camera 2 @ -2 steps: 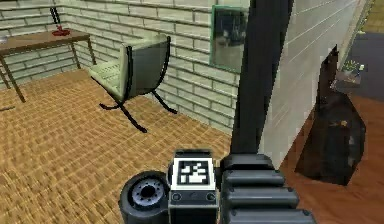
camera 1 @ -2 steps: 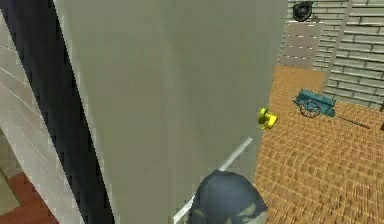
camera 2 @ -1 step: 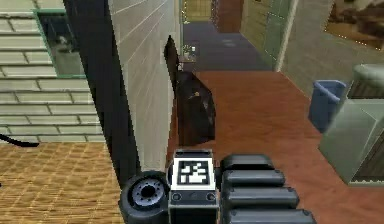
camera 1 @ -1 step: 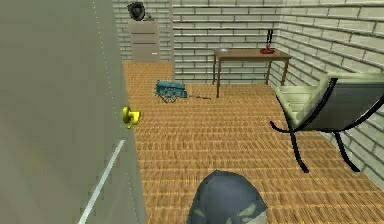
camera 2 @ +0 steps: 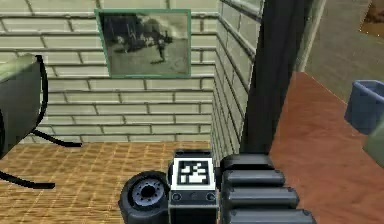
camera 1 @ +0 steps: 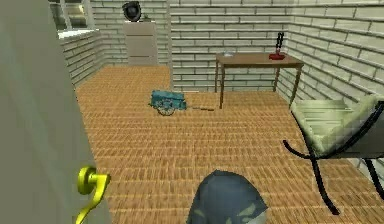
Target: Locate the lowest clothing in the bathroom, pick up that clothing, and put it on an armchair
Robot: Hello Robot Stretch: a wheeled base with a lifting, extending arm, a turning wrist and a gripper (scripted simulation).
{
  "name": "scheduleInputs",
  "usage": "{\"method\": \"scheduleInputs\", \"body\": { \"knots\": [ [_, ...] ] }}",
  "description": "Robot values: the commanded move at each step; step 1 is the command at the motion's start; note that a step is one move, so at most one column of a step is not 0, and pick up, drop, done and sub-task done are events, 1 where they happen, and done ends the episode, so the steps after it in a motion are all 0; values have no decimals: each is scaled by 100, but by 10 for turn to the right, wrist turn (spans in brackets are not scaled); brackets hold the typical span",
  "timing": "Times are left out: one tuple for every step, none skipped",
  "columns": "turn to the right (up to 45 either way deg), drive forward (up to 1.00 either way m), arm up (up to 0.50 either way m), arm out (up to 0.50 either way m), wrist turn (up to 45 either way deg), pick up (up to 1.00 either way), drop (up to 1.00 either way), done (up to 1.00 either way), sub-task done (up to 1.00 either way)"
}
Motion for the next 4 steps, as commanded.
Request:
{"method": "scheduleInputs", "body": {
  "knots": [
    [210,0,0,0,0,0,0,0,0],
    [0,100,0,0,0,0,0,0,0],
    [0,95,0,0,0,0,0,0,0],
    [-450,0,0,0,0,0,0,0,0]
  ]
}}
